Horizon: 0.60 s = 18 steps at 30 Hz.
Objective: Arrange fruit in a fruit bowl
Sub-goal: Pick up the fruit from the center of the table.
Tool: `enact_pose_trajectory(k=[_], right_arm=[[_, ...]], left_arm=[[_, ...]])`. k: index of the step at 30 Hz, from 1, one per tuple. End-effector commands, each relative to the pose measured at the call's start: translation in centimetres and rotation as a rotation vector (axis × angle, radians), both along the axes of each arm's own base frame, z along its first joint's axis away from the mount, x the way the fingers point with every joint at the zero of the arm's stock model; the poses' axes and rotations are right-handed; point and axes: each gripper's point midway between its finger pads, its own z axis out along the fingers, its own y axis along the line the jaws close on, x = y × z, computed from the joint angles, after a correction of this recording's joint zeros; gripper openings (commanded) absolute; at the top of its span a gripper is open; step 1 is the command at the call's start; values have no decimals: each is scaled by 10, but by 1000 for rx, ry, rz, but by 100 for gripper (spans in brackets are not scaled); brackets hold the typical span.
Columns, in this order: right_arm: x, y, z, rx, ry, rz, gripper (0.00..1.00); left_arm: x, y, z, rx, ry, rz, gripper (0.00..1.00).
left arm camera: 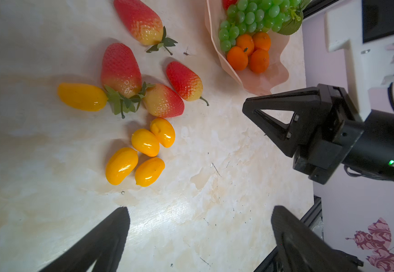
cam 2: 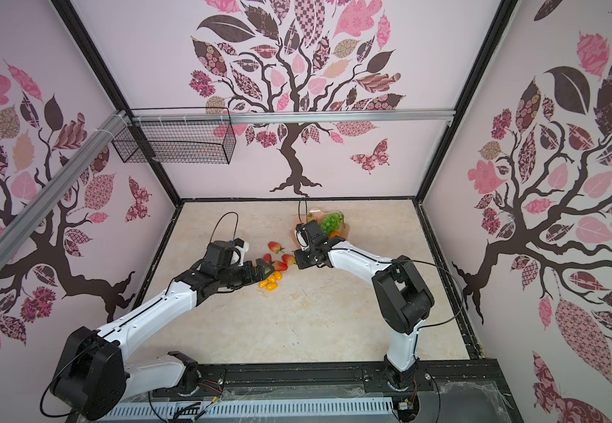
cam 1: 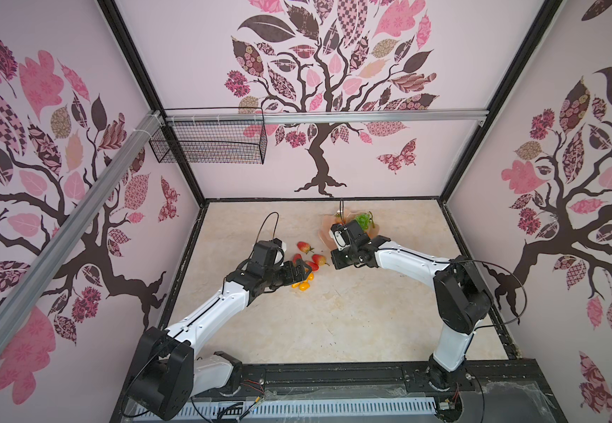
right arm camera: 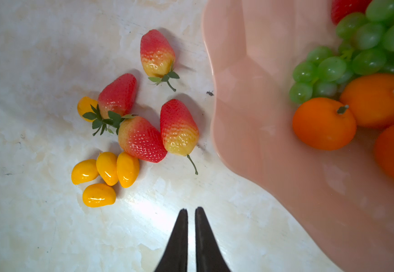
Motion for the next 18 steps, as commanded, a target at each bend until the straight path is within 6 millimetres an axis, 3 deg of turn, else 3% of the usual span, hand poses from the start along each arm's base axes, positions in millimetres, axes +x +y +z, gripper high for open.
enact_pose_trajectory(k=[1,9,18], right_arm=[[2,7,-10,-94,-15,41,14],[5,12,-27,-166,-7,69,19],[10,11,-46,-225,20,75,23]], left_arm=[[1,2,1,-73,1,32,98],[9,23,1,-149,11,95,98],[10,22,2,-135,11,73,98]])
